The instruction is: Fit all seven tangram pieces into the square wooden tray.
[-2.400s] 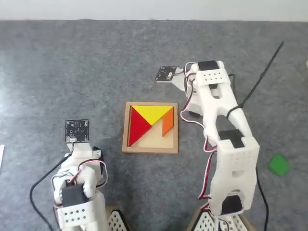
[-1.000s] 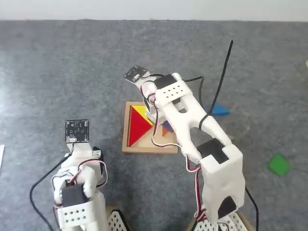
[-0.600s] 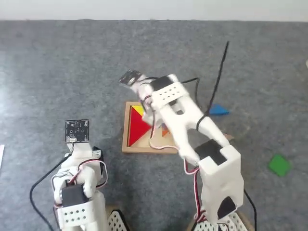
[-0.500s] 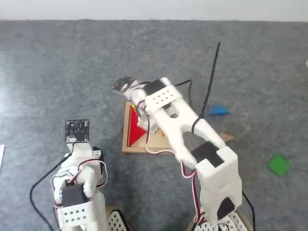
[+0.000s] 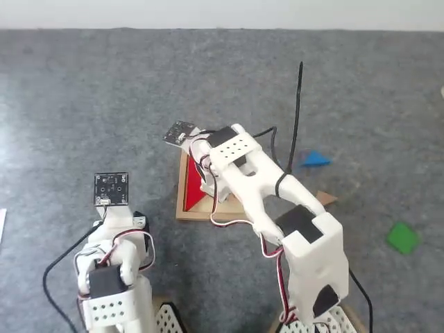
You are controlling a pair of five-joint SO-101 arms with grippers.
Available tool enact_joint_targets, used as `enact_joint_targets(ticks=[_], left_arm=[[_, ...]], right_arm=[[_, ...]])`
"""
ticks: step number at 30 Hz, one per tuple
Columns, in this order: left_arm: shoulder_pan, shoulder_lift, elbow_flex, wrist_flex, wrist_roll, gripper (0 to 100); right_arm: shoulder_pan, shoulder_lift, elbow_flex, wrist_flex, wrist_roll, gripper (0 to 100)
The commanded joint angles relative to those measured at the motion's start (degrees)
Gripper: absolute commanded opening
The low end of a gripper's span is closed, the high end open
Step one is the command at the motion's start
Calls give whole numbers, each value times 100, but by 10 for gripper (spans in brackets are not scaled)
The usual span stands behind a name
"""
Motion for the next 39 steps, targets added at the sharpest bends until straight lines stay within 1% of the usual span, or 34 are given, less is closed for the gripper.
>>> enact_joint_targets(ticks=[1, 5, 11, 17, 22, 27, 32, 39], left_arm=[[9, -105, -66, 18, -9, 82], [9, -105, -66, 18, -9, 82], [9, -105, -66, 18, -9, 82], [9, -105, -66, 18, -9, 82], [9, -105, -66, 18, -9, 82], [9, -105, -66, 18, -9, 82], [9, -105, -66, 18, -9, 82], [9, -105, -66, 18, -9, 82]], right_arm=[[66, -286, -9, -127, 0, 346], [75, -286, -9, -127, 0, 342], [224, -286, -9, -268, 0, 229], [532, -295, -26, -409, -9, 220], [532, -699, -18, -374, -26, 133], [541, -1138, 18, -356, -26, 80], [892, -1209, -9, -356, -26, 29], [1560, -1209, -18, -356, -26, 27]])
